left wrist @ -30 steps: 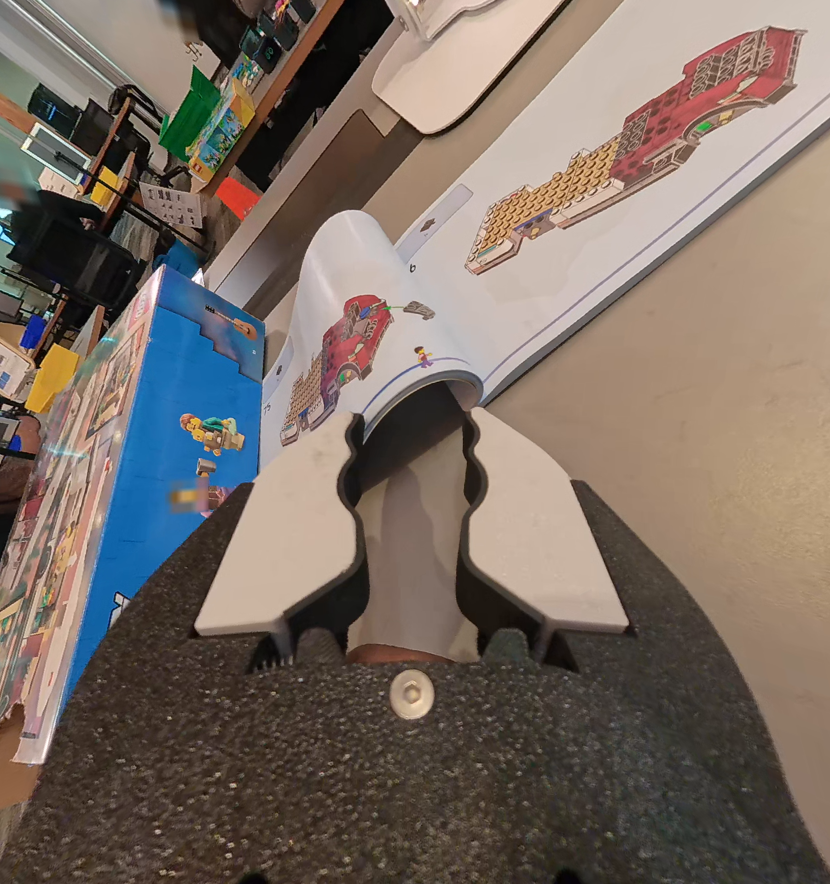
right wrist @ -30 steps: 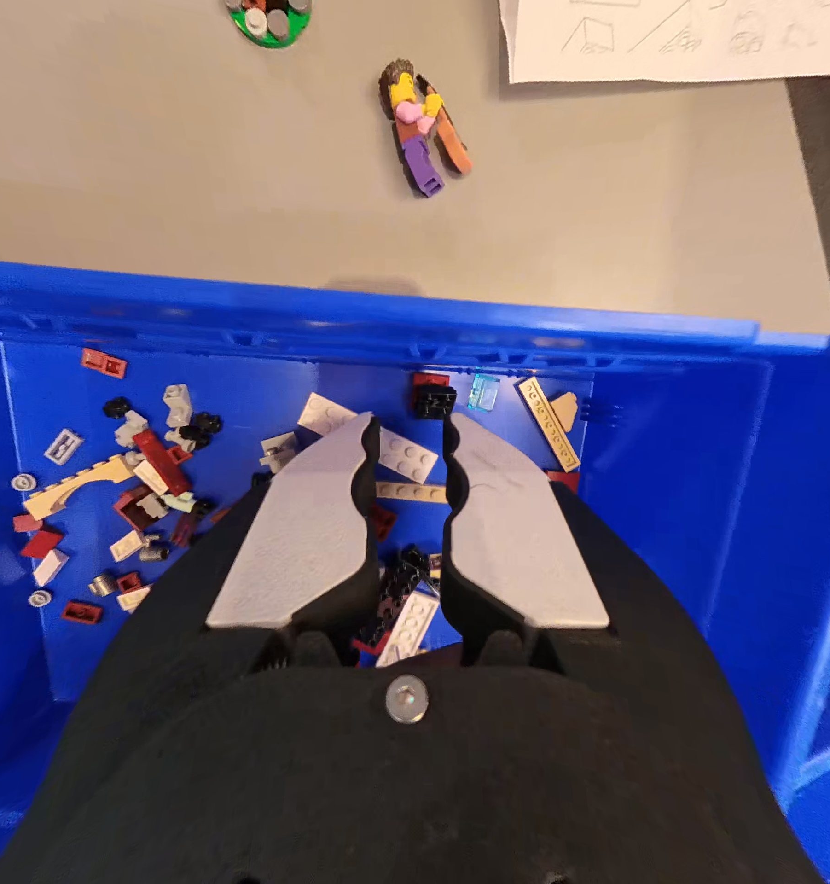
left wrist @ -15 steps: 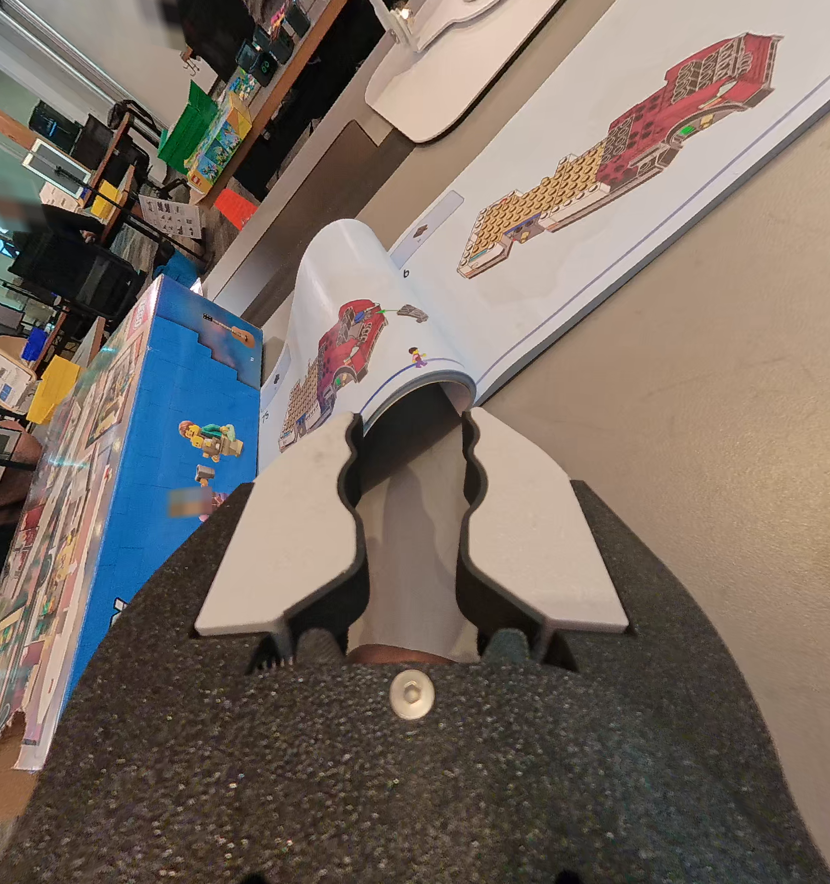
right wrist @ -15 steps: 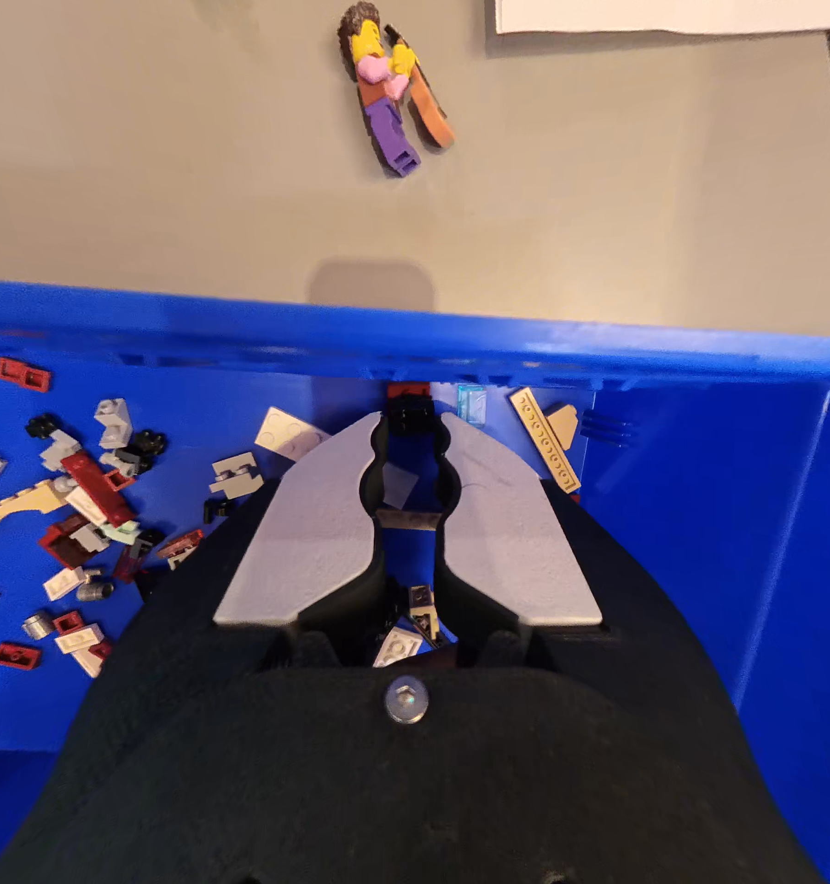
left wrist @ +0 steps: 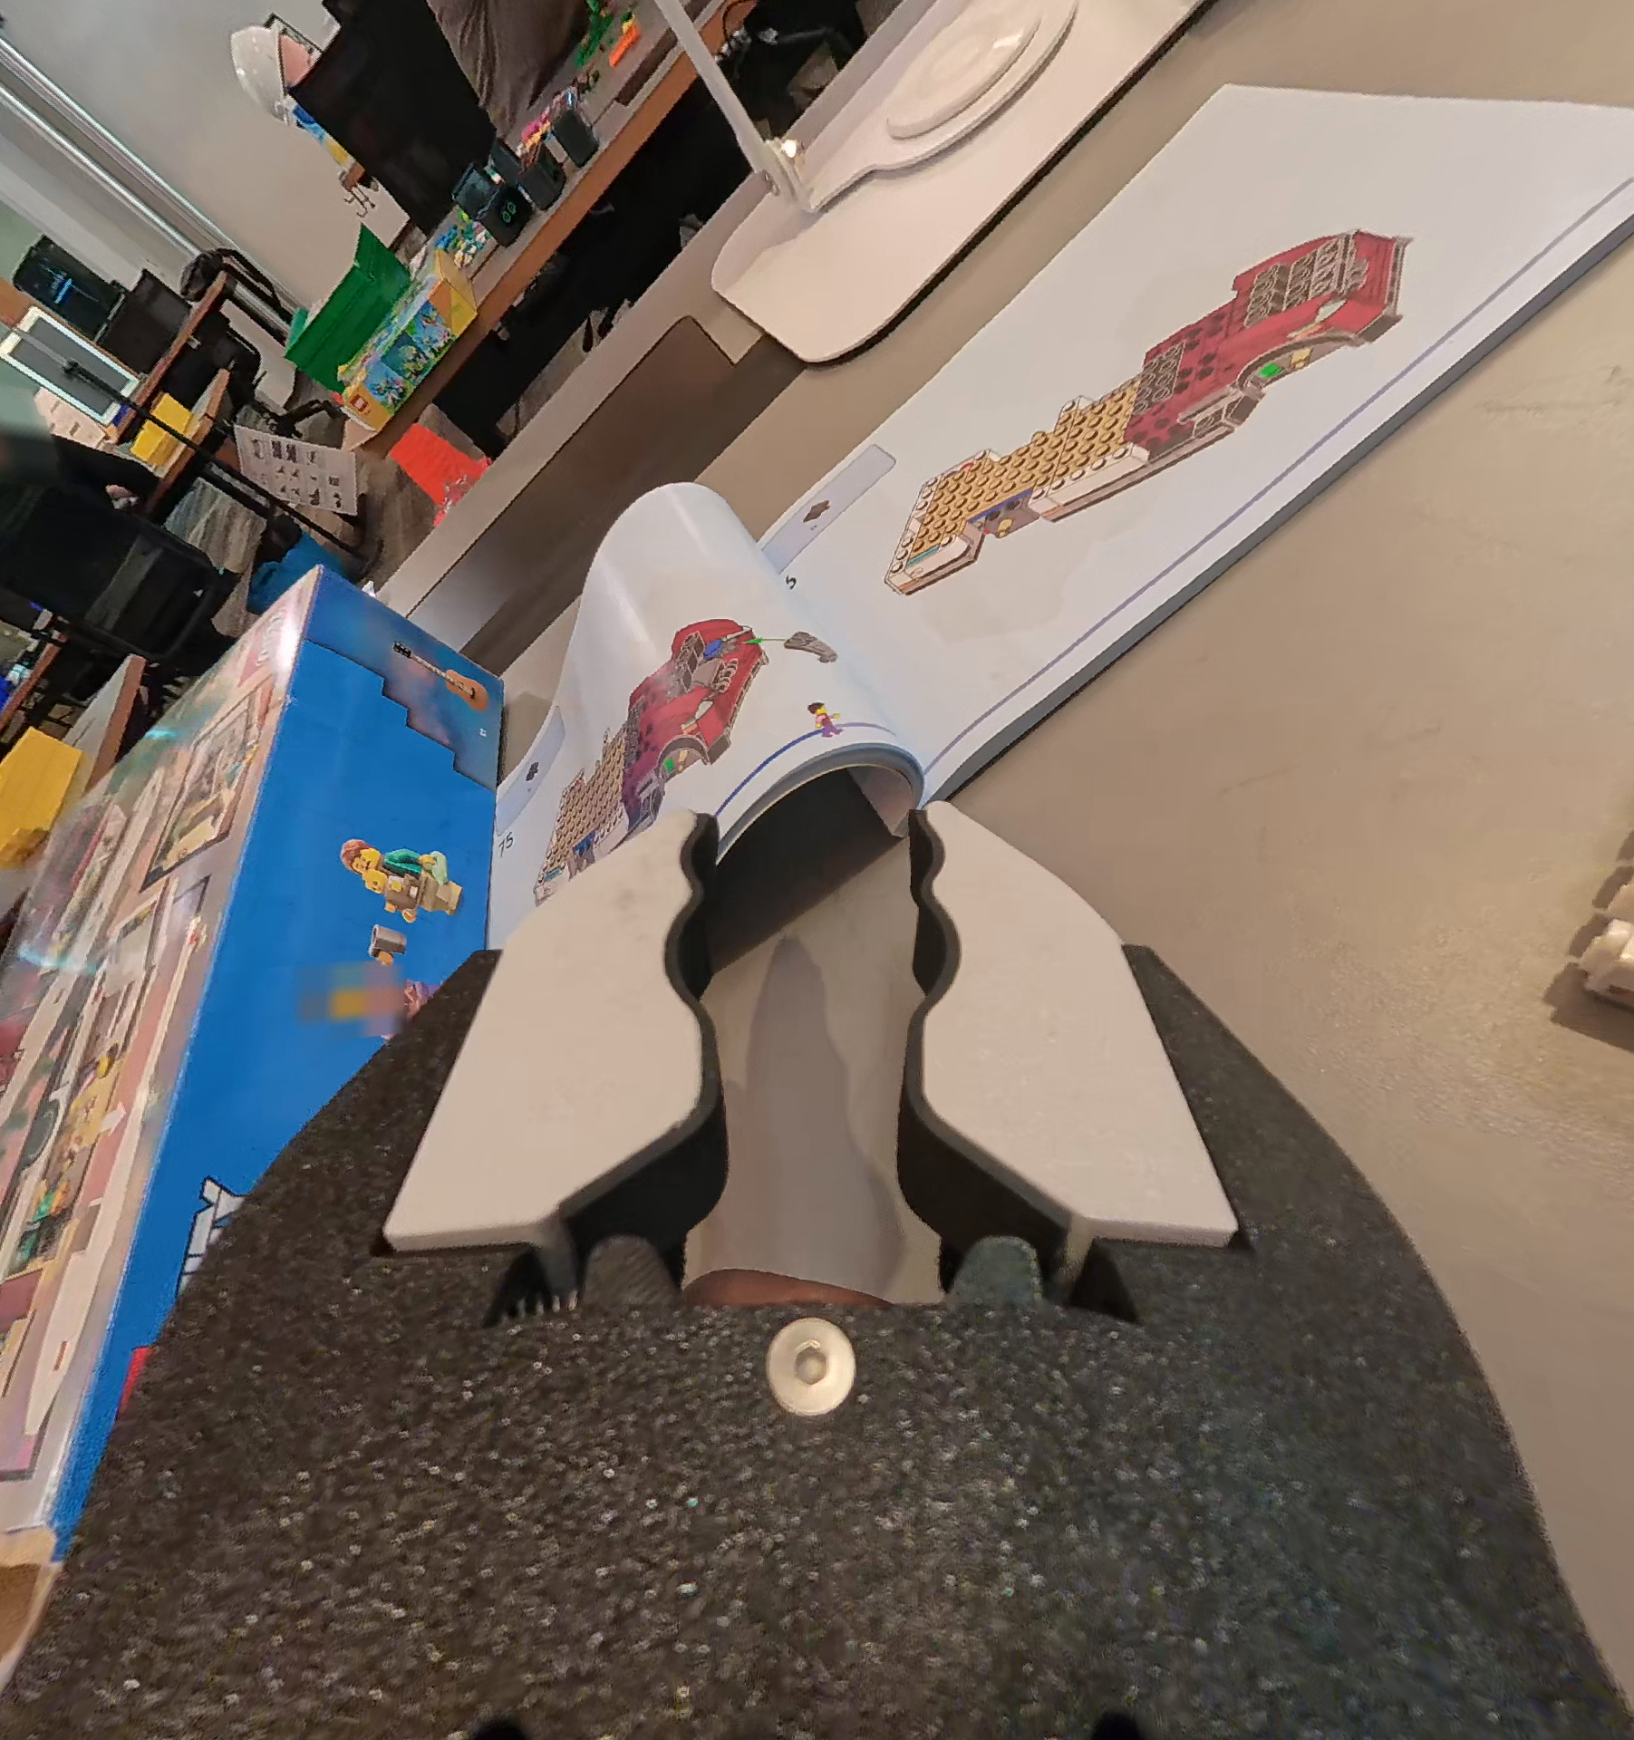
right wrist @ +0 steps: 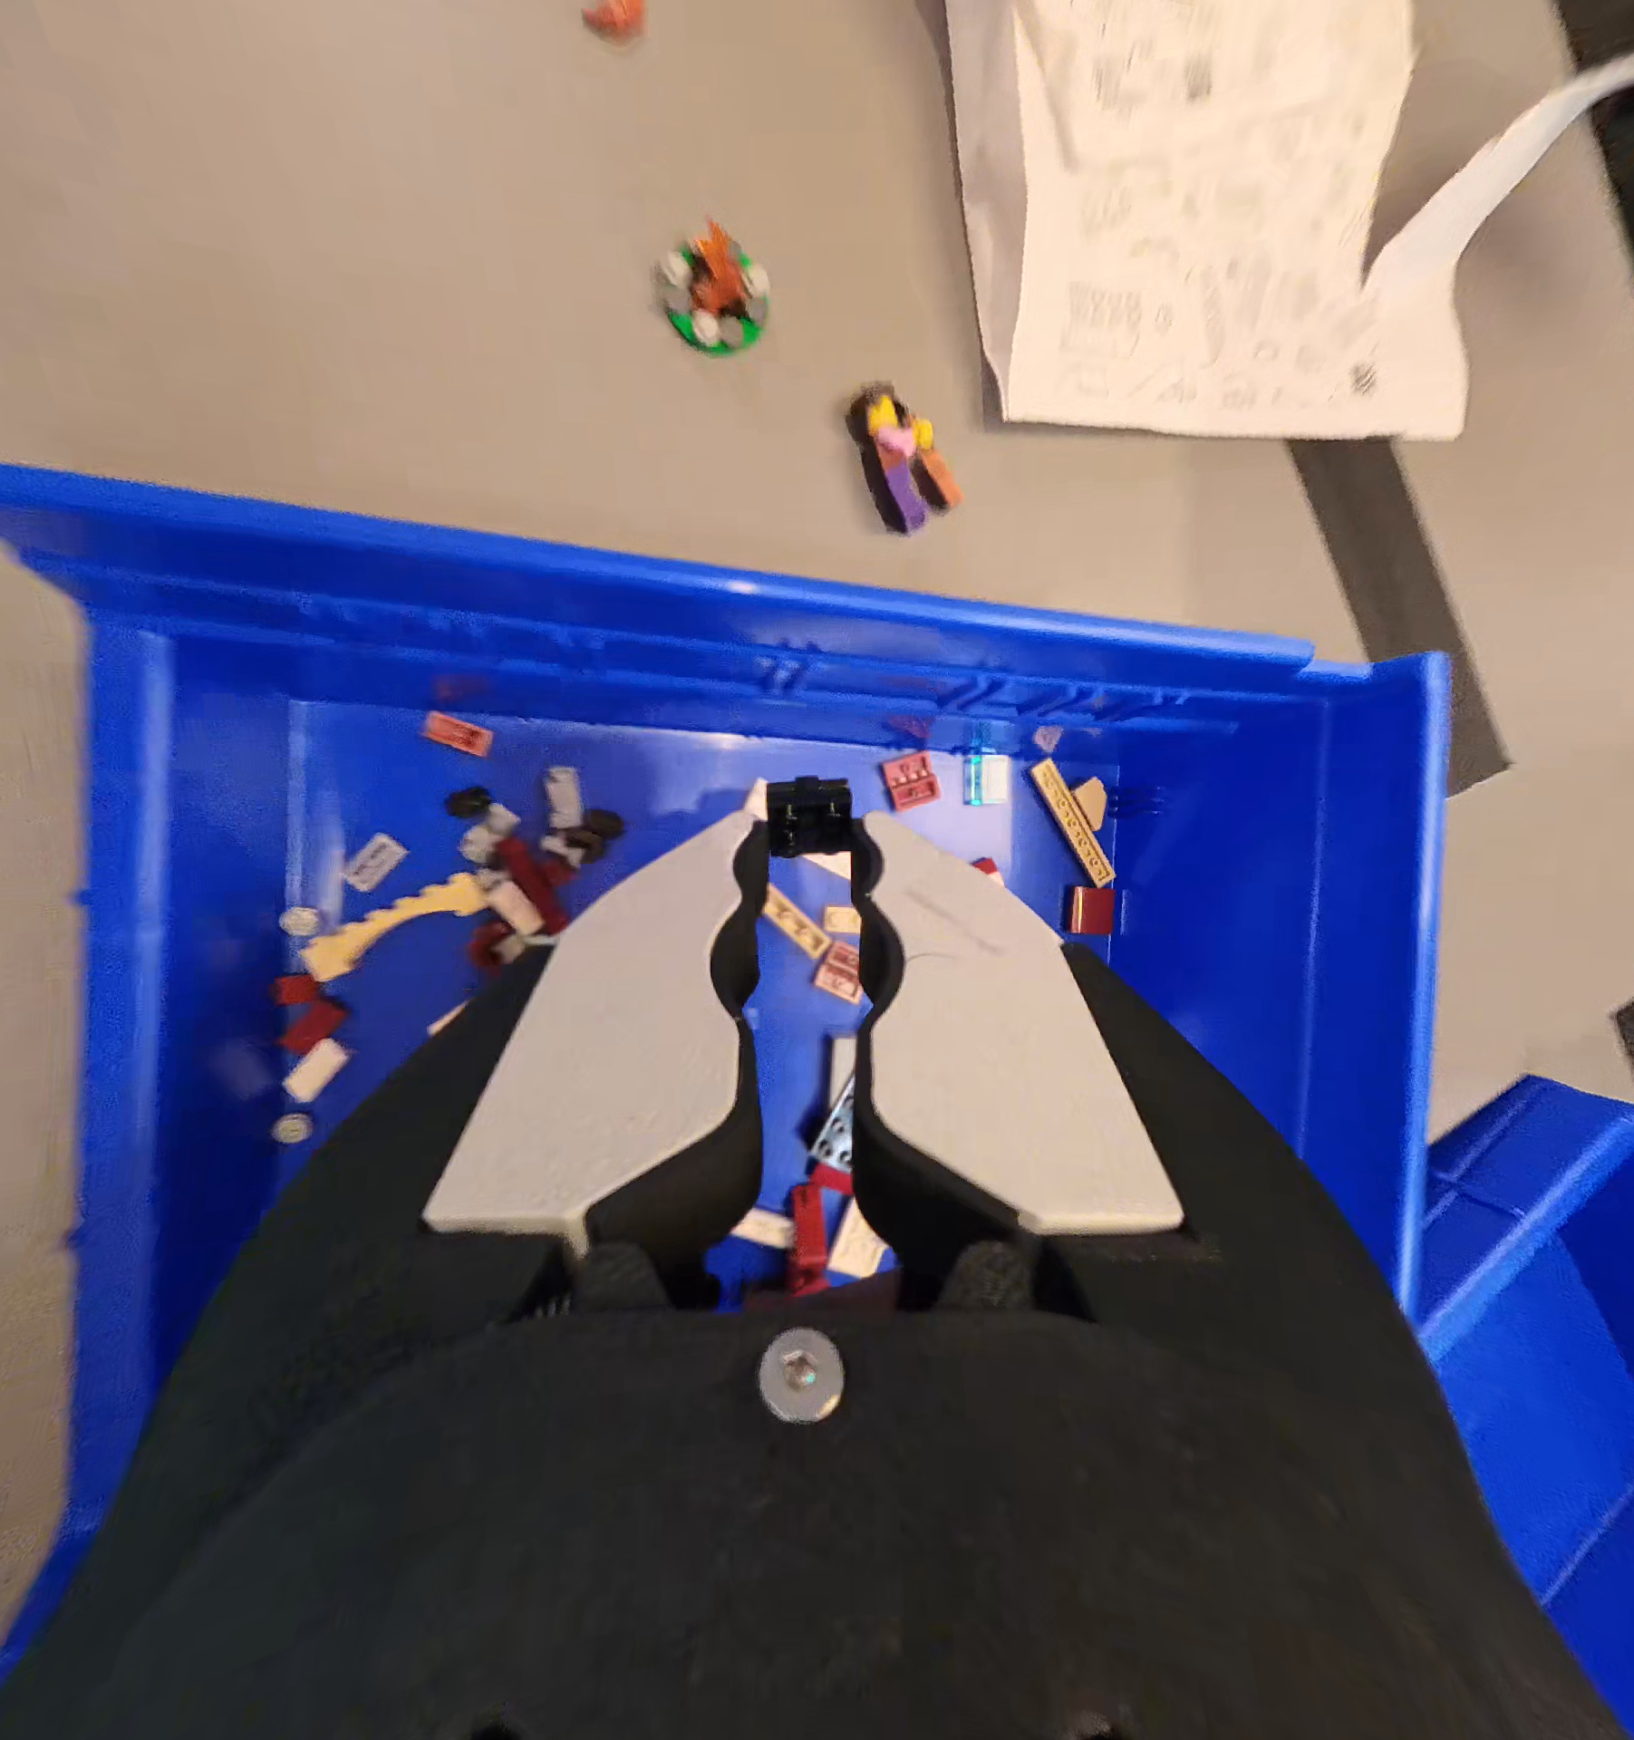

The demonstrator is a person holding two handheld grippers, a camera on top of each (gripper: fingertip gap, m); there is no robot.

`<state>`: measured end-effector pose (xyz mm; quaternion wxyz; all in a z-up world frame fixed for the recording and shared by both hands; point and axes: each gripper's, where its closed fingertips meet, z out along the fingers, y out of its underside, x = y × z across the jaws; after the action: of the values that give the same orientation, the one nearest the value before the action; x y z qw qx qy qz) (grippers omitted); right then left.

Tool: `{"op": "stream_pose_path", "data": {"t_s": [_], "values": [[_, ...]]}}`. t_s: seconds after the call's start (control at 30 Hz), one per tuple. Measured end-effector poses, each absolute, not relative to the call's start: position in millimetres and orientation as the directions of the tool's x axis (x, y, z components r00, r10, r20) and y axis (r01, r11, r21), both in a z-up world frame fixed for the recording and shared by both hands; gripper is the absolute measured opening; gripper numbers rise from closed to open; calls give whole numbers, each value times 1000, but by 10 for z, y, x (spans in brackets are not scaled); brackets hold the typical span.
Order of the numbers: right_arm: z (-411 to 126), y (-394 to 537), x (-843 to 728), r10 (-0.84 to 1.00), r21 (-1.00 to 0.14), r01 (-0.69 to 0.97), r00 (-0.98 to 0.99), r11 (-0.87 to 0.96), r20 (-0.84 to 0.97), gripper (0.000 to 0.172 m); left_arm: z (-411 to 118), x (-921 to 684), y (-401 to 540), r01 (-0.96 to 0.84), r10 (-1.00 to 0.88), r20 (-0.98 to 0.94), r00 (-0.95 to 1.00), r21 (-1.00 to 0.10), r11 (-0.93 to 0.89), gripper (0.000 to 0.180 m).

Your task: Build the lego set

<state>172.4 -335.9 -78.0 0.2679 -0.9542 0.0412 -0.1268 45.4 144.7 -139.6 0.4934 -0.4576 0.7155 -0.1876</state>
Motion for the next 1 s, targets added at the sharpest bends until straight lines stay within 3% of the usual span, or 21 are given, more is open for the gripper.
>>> {"op": "stream_pose_path", "data": {"t_s": [0.03,0.3,0.6,1.0], "values": [[-667,-3329,1613,-149,-535,2,960,-845,239,18,-1385,442,1441,-465,-847,-522,-95,-729,501,40],[-258,-2703,563,-67,-592,121,956,-797,285,16,-1338,310,1313,-456,-900,-413,-137,-781,428,40],[-858,-1786,116,37,-521,157,972,-839,233,16,-1371,36,1154,-473,-902,-378,-209,-768,432,40],[-1610,-1242,115,-4,-496,67,990,-866,141,16,-1535,-69,1171,-540,-916,-319,-243,-740,401,40]]}}
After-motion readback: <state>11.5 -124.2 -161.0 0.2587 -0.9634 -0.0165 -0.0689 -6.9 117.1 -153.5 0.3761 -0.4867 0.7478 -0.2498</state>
